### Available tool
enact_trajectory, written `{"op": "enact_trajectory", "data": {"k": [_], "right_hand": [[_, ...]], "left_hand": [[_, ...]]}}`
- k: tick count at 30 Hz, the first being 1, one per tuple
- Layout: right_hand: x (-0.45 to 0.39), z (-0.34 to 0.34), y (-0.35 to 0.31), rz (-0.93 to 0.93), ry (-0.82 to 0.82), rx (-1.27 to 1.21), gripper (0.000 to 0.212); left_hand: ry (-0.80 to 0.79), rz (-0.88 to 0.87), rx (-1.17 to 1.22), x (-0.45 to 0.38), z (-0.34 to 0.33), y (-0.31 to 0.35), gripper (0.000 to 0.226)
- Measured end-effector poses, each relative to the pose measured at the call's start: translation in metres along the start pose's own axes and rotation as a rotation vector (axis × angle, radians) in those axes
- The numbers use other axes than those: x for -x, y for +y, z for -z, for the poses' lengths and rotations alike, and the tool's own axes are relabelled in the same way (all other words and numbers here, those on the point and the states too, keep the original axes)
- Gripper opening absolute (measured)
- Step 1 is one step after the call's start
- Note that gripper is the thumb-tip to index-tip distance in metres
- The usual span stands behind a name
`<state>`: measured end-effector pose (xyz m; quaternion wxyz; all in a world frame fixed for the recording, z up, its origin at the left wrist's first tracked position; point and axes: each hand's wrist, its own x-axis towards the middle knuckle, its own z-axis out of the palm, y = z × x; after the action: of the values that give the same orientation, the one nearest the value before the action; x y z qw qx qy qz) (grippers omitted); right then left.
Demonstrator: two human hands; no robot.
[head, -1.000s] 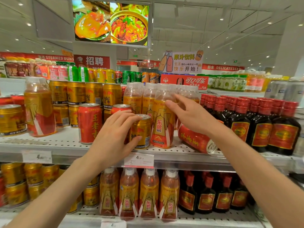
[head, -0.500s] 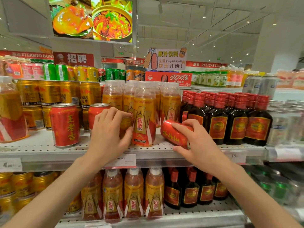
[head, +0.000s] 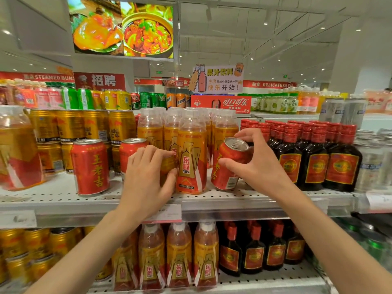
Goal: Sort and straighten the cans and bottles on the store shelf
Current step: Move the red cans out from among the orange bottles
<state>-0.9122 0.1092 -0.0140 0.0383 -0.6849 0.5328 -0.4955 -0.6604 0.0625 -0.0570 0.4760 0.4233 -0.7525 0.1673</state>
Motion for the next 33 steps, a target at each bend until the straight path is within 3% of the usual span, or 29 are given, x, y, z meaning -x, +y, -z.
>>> {"op": "enact_trajectory", "data": {"k": [8, 18, 29, 33], "right_hand": [[-0.012, -0.008, 0.005, 0.021, -0.149, 0.064, 0.045], [-0.022, 0.013, 0.016, 0.006, -0.390, -0.067, 0.038], [0.011, 0.000, 0.017, 0.005, -0.199, -0.090, 0.061], [0.015, 0.011, 0.022, 0.015, -0.085, 0.010, 0.054]], "left_hand": [[-0.013, 0.011, 0.007, 0.001, -0.001, 0.000, 0.039], [0.006, -0.007, 0.006, 0.003, -0.003, 0.000, 0.040], [-0.024, -0.007, 0.048, 0.009, 0.003, 0.002, 0.044], [0.063, -0.036, 0.062, 0.009, 0.015, 0.011, 0.041]]}}
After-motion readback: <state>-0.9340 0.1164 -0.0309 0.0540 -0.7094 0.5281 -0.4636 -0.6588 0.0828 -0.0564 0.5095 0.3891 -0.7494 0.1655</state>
